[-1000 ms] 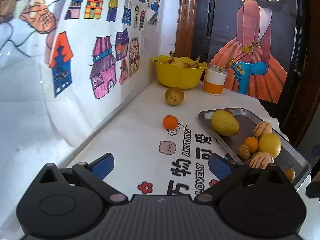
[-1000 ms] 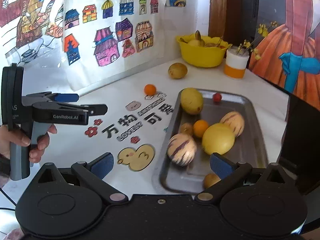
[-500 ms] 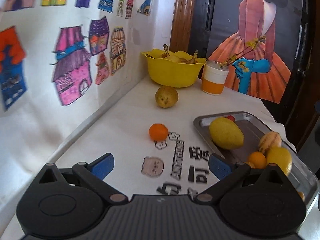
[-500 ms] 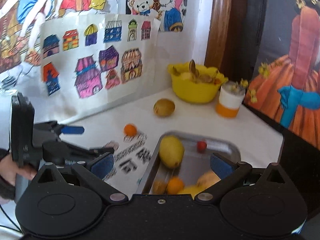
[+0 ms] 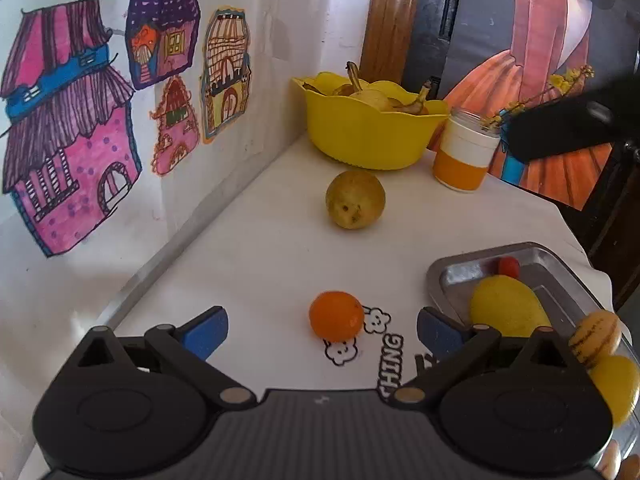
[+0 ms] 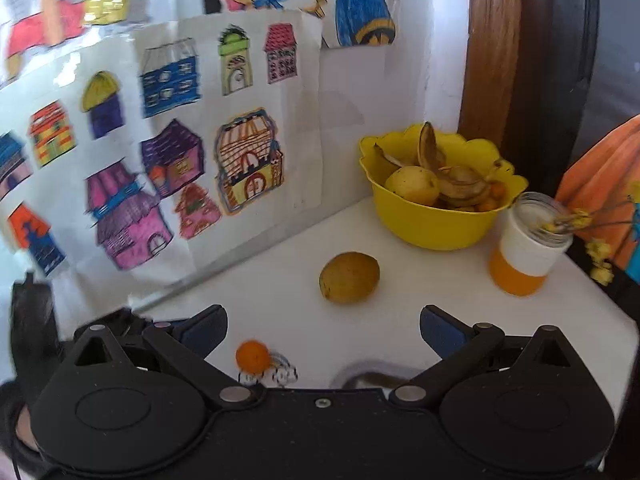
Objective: Organize fruits
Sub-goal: 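Grasp the brown oval fruit with the right tool while the left tool grasps the last mandarin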
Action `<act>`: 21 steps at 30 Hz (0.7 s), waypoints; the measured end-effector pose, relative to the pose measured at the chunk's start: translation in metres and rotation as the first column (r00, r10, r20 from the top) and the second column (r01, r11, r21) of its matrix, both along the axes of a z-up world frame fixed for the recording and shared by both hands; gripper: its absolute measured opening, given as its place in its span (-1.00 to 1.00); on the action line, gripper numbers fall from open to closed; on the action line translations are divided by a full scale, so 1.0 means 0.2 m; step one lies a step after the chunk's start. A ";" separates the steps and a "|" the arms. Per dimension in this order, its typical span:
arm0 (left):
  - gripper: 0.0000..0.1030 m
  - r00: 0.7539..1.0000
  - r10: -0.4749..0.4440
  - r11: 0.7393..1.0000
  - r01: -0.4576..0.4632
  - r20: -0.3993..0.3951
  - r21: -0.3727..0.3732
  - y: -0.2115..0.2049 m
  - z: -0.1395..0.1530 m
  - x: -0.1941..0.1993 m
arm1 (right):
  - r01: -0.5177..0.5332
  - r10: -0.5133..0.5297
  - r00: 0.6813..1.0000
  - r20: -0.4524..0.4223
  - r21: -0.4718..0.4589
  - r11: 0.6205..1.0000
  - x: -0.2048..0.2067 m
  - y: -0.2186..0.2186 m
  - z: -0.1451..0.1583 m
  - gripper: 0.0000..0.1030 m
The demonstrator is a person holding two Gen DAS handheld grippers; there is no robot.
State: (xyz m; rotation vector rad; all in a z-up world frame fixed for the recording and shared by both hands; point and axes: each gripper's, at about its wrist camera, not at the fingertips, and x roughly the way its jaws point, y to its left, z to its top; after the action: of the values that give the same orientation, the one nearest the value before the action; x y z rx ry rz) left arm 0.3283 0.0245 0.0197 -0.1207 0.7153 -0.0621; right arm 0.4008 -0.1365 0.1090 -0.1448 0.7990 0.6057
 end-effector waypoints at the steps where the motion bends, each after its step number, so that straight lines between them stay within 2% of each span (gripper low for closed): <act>1: 0.99 1.000 -0.002 1.000 0.002 0.002 -0.001 0.00 -0.01 0.01 | 0.003 -0.003 1.000 -0.011 -0.003 1.000 0.04 0.02 -0.02 0.99; 6: 0.99 1.000 -0.013 1.000 0.012 -0.004 -0.010 0.01 -0.05 0.03 | 0.036 -0.036 0.997 -0.067 0.003 0.999 0.18 0.05 -0.14 0.99; 15: 0.97 0.999 -0.037 0.995 0.039 0.020 -0.097 0.04 -0.11 0.02 | 0.109 -0.090 0.976 -0.197 0.085 0.990 0.40 0.08 -0.36 0.89; 21: 0.78 0.998 -0.042 0.989 0.049 0.049 -0.138 0.05 -0.12 0.03 | 0.138 -0.109 0.968 -0.227 0.118 0.983 0.53 0.14 -0.46 0.76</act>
State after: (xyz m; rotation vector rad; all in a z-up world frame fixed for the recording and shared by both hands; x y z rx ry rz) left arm 0.3336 0.0354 -0.0042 -0.2354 0.6676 -0.1580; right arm 0.5059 -0.1094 0.0164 0.0958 0.9707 0.5600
